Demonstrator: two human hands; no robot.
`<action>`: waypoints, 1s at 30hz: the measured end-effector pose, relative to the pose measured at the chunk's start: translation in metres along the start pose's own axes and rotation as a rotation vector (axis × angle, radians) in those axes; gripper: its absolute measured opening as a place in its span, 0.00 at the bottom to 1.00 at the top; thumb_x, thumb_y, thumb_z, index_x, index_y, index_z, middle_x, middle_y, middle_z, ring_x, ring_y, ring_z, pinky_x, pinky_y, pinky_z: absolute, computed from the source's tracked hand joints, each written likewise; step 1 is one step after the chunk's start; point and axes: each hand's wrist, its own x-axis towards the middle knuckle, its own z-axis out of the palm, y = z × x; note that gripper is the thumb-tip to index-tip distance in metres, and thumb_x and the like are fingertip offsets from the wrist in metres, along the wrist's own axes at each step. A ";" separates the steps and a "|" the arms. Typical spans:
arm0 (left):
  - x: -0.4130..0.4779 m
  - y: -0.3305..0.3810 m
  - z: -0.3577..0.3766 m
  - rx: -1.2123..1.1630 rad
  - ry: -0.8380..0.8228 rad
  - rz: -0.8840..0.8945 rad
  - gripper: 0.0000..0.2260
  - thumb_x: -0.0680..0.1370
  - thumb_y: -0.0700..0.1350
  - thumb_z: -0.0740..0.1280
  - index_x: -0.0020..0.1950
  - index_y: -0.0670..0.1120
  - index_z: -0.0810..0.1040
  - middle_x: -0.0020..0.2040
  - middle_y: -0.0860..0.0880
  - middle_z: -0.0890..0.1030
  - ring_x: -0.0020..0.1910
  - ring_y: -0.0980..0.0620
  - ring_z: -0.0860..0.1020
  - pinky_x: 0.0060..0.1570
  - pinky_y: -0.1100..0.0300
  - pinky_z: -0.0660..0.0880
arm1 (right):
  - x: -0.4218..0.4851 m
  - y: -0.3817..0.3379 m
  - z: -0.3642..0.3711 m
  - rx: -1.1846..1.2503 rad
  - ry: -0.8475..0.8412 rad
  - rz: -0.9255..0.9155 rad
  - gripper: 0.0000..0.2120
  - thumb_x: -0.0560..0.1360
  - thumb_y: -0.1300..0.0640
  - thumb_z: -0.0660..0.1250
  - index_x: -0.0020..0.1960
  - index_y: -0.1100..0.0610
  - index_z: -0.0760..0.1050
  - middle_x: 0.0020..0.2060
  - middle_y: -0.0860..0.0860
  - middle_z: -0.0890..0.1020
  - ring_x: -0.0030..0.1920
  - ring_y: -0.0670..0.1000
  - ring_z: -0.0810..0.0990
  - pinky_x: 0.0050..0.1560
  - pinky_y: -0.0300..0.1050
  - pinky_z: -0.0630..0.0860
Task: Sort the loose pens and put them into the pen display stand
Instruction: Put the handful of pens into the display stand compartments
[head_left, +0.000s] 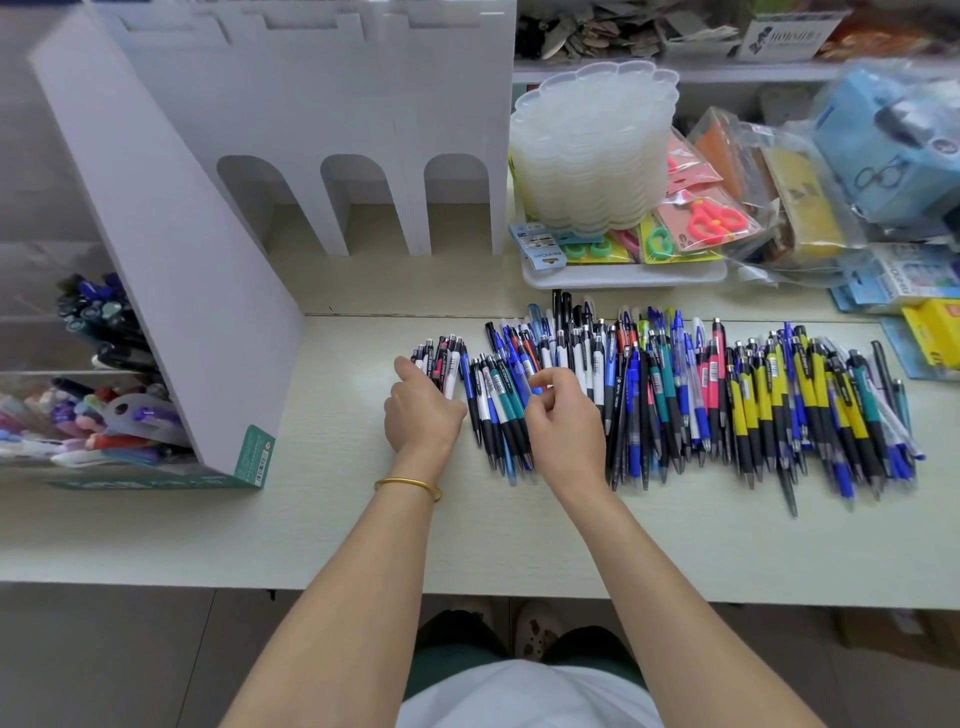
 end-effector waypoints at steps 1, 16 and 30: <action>0.000 0.000 -0.001 -0.012 -0.006 -0.003 0.28 0.71 0.41 0.73 0.65 0.40 0.63 0.52 0.41 0.78 0.50 0.40 0.78 0.38 0.52 0.72 | 0.000 -0.001 0.000 -0.002 -0.002 -0.004 0.09 0.79 0.62 0.57 0.57 0.54 0.72 0.30 0.46 0.73 0.30 0.47 0.70 0.38 0.52 0.75; -0.001 -0.001 -0.038 -0.796 -0.081 -0.149 0.18 0.68 0.38 0.68 0.57 0.37 0.74 0.46 0.39 0.81 0.37 0.47 0.80 0.30 0.59 0.76 | -0.011 -0.021 0.024 0.278 -0.146 0.046 0.06 0.78 0.61 0.59 0.47 0.52 0.72 0.35 0.51 0.79 0.33 0.51 0.77 0.42 0.51 0.76; -0.064 0.048 -0.100 -1.068 0.162 0.399 0.21 0.71 0.28 0.69 0.54 0.50 0.70 0.43 0.51 0.79 0.41 0.58 0.81 0.43 0.64 0.78 | -0.006 -0.091 0.026 1.598 -0.362 0.802 0.17 0.80 0.51 0.59 0.57 0.61 0.79 0.44 0.58 0.84 0.43 0.55 0.83 0.45 0.47 0.80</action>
